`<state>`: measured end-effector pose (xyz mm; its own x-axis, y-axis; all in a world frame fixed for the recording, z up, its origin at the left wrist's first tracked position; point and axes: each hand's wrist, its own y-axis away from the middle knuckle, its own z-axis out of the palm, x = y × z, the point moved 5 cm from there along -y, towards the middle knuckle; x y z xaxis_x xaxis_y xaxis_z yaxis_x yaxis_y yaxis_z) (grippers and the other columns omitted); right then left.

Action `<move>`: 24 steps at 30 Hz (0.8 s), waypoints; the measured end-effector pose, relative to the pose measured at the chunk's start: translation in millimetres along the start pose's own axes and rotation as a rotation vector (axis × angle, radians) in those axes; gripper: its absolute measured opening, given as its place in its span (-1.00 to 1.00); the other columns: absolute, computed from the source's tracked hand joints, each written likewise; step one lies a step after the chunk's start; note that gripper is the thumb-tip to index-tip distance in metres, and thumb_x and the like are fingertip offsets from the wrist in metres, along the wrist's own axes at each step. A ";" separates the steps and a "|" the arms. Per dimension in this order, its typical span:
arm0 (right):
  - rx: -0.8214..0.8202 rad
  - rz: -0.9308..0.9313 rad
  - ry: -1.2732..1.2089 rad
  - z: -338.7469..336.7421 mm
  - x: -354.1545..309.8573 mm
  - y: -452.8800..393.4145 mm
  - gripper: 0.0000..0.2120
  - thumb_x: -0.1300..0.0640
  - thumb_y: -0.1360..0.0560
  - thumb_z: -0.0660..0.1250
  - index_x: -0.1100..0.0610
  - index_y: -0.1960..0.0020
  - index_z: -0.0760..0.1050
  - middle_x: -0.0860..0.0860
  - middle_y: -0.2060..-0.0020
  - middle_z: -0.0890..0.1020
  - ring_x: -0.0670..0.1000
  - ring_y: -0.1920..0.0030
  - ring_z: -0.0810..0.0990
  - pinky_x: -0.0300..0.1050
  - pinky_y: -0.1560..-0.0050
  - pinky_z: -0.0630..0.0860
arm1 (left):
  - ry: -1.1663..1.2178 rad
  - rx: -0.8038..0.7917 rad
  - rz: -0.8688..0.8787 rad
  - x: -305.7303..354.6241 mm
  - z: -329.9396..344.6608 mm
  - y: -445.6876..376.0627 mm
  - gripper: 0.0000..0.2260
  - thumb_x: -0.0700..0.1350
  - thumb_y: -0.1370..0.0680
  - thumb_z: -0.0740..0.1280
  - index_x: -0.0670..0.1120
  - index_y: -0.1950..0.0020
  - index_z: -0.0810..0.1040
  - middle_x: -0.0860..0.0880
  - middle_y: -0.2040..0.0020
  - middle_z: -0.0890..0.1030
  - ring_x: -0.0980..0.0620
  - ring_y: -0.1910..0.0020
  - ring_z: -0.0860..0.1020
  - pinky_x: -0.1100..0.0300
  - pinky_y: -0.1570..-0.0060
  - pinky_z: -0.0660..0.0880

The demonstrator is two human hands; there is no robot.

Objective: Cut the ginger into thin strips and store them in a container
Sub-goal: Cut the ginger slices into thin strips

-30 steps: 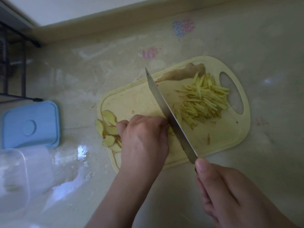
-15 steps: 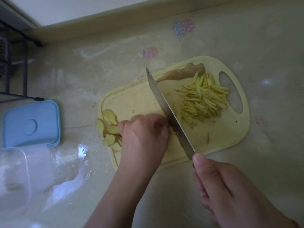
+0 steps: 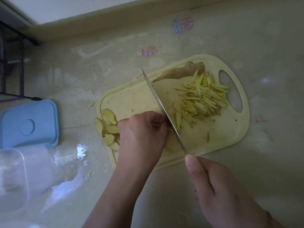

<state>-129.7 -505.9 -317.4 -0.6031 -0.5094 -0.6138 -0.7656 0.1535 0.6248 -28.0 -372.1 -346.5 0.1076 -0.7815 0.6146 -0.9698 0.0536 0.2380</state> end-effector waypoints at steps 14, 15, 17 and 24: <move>-0.131 0.033 -0.137 -2.9 0.9 8.9 -0.36 -0.56 -0.22 -0.23 -0.20 0.18 0.44 -0.11 0.53 0.51 -0.12 0.47 0.50 -0.24 0.41 0.35 | 0.049 0.003 -0.087 3.7 -2.7 3.7 -0.81 -0.16 -0.46 0.50 0.04 0.14 0.51 0.17 0.35 0.61 0.22 0.24 0.60 0.00 -0.05 0.57; -0.133 0.026 -0.118 -2.9 0.8 7.1 -0.37 -0.55 -0.22 -0.24 -0.20 0.19 0.43 -0.12 0.54 0.49 -0.12 0.48 0.49 -0.25 0.41 0.34 | 0.045 0.000 -0.081 4.5 -2.5 3.3 -0.81 -0.16 -0.46 0.50 0.04 0.14 0.52 0.18 0.35 0.61 0.21 0.24 0.59 -0.03 -0.06 0.57; -0.118 0.022 -0.104 -4.1 0.6 4.4 -0.38 -0.55 -0.23 -0.25 -0.22 0.19 0.43 -0.14 0.54 0.50 -0.13 0.47 0.50 -0.23 0.40 0.35 | 0.044 -0.002 -0.076 5.7 -2.4 3.2 -0.82 -0.16 -0.45 0.50 0.04 0.13 0.52 0.19 0.36 0.60 0.18 0.26 0.59 -0.07 -0.06 0.56; -0.090 0.045 -0.154 2.0 6.8 2.6 -0.42 -0.54 -0.42 -0.23 -0.23 0.19 0.42 -0.16 0.46 0.55 -0.13 0.41 0.52 -0.18 0.33 0.39 | 0.056 0.024 -0.052 5.1 0.6 1.8 -0.80 -0.18 -0.45 0.49 0.04 0.17 0.49 0.15 0.37 0.61 0.15 0.35 0.59 -0.11 -0.04 0.56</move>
<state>-136.2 -507.3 -320.9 -0.6690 -0.3666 -0.6466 -0.7179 0.0931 0.6899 -29.4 -376.4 -343.4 0.1698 -0.7470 0.6427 -0.9673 -0.0018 0.2535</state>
